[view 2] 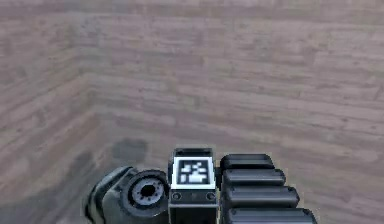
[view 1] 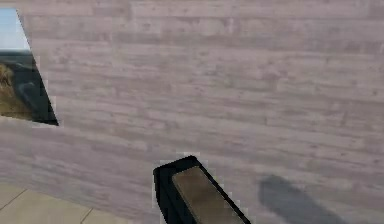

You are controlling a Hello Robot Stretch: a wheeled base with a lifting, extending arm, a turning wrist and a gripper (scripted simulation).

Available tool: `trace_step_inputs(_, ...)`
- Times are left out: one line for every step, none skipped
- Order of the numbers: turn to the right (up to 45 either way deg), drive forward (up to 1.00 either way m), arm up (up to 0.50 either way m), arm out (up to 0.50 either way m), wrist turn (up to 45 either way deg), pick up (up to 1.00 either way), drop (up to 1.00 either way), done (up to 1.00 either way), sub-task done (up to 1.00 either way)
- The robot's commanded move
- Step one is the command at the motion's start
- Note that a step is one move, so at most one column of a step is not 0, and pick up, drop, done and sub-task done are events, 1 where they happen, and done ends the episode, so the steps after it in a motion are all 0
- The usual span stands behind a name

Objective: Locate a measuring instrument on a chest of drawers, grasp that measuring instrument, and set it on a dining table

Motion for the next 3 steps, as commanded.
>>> trace_step_inputs(45.0, 0.0, 0.0, 0.0, 0.0, 0.0, 0.0, 0.0, 0.0)
trace_step_inputs(45.0, 0.0, 0.0, 0.0, 0.0, 0.0, 0.0, 0.0, 0.0)
trace_step_inputs(45.0, 0.0, 0.0, 0.0, 0.0, 0.0, 0.0, 0.0, 0.0)
